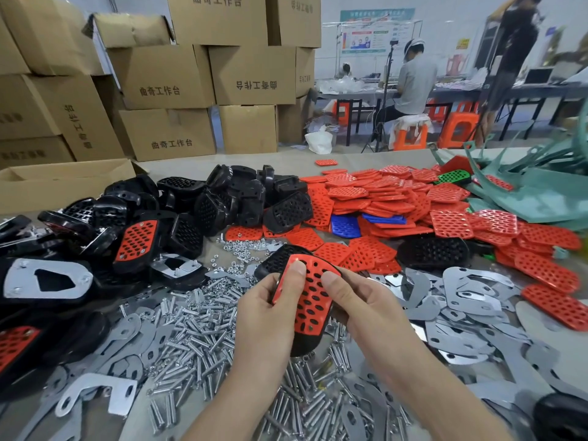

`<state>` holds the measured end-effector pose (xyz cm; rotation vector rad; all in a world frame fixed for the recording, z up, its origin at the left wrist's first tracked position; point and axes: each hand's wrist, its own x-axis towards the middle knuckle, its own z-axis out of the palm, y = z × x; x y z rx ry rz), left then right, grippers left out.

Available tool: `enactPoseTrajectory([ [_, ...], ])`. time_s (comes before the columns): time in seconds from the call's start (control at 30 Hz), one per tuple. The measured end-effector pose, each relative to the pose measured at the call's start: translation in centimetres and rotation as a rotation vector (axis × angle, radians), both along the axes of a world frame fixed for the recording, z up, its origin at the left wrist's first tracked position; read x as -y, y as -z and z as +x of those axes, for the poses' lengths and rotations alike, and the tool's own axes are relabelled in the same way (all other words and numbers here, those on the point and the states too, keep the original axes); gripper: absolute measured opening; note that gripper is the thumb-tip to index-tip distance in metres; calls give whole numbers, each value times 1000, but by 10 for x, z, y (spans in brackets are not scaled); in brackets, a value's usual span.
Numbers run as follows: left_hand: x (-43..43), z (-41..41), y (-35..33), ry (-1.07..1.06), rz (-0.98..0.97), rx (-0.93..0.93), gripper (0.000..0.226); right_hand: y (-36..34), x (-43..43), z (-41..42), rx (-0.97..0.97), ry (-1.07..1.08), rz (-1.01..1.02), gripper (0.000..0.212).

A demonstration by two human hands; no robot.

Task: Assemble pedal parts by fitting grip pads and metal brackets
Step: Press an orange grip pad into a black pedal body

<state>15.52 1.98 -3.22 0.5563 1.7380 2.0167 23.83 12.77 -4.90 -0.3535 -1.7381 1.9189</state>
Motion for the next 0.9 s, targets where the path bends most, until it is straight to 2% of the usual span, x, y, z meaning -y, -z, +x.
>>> enactPoseTrajectory([
  [0.17, 1, -3, 1, 121, -14, -10, 41, -2, -4, 3, -49, 25, -17, 51],
  [0.27, 3, -4, -2, 232, -22, -28, 32, -2, -6, 5, -75, 62, -5, 43],
  [0.4, 4, -3, -1, 203, 15, -30, 27, 2, -4, 2, -80, 82, 38, 42],
  [0.5, 1, -1, 2, 130, 58, 16, 28, 5, -3, -3, -87, 37, -55, 57],
  [0.63, -2, 2, 6, 83, 91, 71, 32, 11, -1, -5, -59, 10, -92, 35],
  [0.8, -4, 3, 6, 94, 116, 94, 31, 11, -2, -2, -7, 68, -74, 22],
  [0.9, -4, 2, 7, 116, 104, 110, 30, 10, -4, 0, 13, 78, -69, 22],
])
